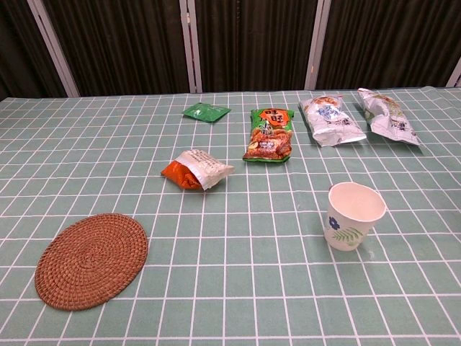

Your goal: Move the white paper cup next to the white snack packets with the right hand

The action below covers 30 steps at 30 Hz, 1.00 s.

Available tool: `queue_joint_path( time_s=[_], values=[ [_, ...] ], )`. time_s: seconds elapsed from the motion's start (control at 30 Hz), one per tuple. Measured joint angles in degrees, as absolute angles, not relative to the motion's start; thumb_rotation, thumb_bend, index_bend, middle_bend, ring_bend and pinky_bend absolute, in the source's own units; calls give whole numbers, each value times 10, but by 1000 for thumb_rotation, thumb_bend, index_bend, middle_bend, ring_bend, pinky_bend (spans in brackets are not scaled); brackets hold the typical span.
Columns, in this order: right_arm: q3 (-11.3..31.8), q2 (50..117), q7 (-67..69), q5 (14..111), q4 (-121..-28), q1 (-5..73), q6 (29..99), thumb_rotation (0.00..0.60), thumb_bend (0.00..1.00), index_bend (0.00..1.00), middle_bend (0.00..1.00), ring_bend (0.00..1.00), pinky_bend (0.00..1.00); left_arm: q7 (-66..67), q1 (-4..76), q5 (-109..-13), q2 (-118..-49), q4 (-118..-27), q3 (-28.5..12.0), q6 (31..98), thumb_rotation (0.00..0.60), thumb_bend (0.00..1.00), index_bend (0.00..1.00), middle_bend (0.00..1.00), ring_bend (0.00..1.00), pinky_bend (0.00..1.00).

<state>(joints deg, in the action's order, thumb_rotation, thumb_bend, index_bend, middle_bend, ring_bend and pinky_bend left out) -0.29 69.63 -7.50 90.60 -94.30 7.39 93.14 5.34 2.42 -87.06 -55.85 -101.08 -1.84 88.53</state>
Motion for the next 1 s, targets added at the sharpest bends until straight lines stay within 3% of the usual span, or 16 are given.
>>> queue_joint_path(
  time_s=[0.47,0.77,1.0],
  values=[
    [-17,725,-179,992,-910,107,871,600,0,0,0,0,0,70,32,-857,-568,-1009,-25,873,600,0,0,0,0,0],
    [-34,751,-317,1124,-885,197,748,600,0,0,0,0,0,82,42,-819,-578,-996,-35,848,600,0,0,0,0,0],
    [-31,787,-437,1140,-888,239,634,600,0,0,0,0,0,80,47,-798,-583,-984,-41,835,600,0,0,0,0,0]
  ],
)
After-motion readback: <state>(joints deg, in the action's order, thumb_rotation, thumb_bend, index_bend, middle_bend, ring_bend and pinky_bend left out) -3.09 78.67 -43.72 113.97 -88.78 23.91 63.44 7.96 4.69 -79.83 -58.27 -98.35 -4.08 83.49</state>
